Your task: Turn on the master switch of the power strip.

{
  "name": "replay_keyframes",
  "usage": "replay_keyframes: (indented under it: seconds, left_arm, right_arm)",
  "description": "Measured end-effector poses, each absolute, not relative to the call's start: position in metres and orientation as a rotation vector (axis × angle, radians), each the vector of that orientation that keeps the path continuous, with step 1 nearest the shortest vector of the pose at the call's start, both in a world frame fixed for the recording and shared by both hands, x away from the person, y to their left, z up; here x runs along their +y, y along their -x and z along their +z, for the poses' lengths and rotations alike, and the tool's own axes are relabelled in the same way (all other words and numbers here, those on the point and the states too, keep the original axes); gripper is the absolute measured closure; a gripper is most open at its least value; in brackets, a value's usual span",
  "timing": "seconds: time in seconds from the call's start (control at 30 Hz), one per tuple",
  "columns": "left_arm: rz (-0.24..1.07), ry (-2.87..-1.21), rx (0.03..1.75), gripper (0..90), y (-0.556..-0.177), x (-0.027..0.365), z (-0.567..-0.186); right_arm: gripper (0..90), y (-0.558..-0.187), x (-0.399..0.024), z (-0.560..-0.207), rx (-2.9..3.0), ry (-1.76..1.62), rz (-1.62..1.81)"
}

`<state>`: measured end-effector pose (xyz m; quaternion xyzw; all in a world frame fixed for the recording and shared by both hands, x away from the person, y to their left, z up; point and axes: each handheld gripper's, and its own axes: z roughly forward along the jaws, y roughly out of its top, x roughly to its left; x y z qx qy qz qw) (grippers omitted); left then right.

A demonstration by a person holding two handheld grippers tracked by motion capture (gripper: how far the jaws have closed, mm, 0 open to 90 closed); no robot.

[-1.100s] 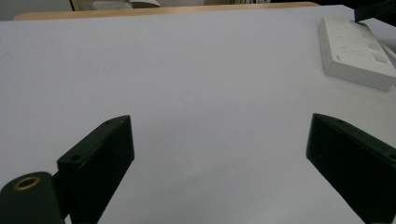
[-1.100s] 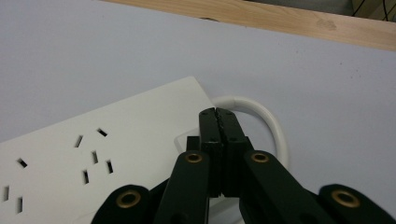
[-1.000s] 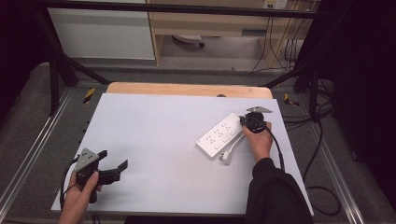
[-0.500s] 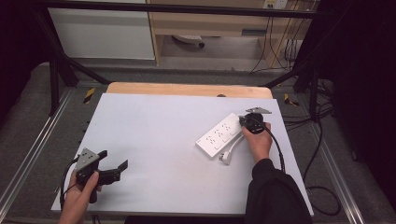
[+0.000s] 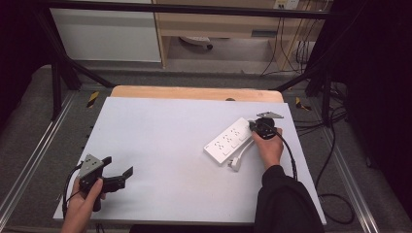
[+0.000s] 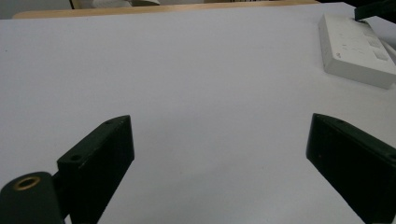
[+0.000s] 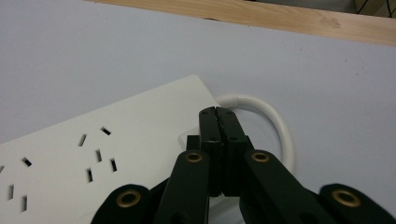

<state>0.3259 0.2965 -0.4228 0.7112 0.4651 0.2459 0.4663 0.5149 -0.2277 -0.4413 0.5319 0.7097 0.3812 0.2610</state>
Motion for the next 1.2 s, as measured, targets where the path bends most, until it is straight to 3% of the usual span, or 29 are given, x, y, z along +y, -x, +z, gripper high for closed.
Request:
replay_keyframes:
  seconds: [1.2]
  left_arm:
    - [0.597,-1.753,1.147,7.7,-0.3261,0.2955,-0.4235]
  right_arm:
    - [90.0,-0.5147,-0.2304,-0.4428,1.927,-1.433,1.032]
